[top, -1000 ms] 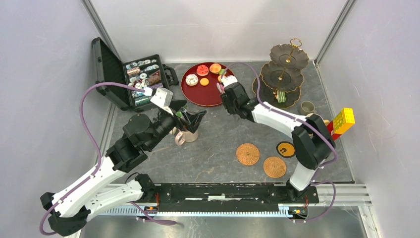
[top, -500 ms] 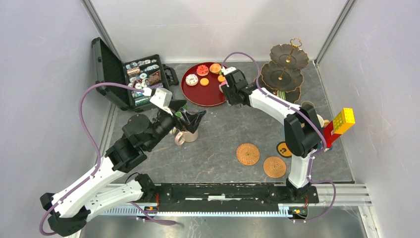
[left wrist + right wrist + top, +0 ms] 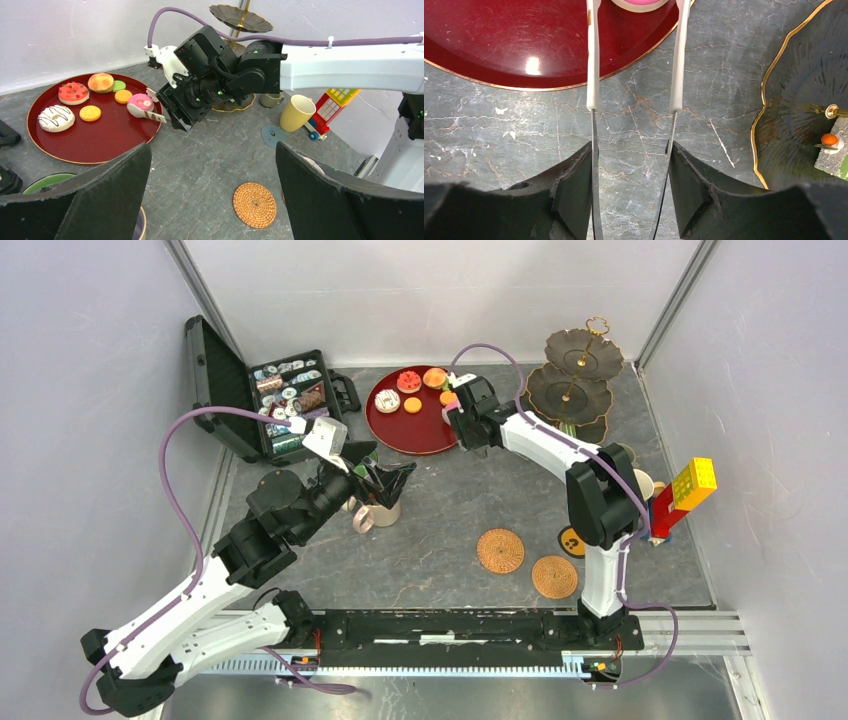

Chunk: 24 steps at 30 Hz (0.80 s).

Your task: Serve the afternoon tea

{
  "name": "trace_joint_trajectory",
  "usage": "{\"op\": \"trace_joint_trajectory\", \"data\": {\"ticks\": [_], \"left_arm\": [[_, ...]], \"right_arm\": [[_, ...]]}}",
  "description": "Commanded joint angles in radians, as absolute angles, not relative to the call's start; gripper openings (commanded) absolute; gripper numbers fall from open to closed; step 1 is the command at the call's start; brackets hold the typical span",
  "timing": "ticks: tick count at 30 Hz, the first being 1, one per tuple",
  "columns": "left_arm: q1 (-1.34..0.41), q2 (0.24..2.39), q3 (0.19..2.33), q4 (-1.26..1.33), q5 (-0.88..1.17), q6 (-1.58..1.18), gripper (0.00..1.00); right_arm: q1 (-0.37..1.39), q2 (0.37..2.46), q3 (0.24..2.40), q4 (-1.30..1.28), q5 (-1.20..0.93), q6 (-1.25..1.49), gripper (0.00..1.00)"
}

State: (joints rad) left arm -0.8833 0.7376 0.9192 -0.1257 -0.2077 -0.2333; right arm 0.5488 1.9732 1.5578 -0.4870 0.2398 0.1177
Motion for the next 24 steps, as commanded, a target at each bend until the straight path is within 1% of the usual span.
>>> {"op": "trace_joint_trajectory", "data": {"ticks": [1,7,12,19,21,24], "left_arm": [[-0.884,0.733,0.953,-0.097,-0.208,-0.178,1.0],[-0.884,0.735,0.952,-0.097,-0.207,-0.178,1.0],[-0.885,0.738,0.951,-0.095,-0.208,-0.178,1.0],[-0.884,0.737,0.952,-0.097,-0.209,-0.178,1.0],[-0.884,0.738,0.953,-0.097,-0.207,-0.178,1.0],[-0.884,0.737,0.953,-0.096,-0.205,-0.179,1.0]], "right_arm": [[0.537,1.991,1.615,-0.463,0.235,0.118,0.58],[0.523,2.019,1.636,-0.444,0.215,0.113,0.6],[0.519,2.043,1.662,-0.443,0.204,0.112,0.59],[0.52,2.015,1.651,-0.431,0.183,0.129,0.47],[0.52,1.989,1.63,-0.419,0.174,0.132,0.42],[0.52,1.927,1.575,-0.376,0.158,0.144,0.38]]}}
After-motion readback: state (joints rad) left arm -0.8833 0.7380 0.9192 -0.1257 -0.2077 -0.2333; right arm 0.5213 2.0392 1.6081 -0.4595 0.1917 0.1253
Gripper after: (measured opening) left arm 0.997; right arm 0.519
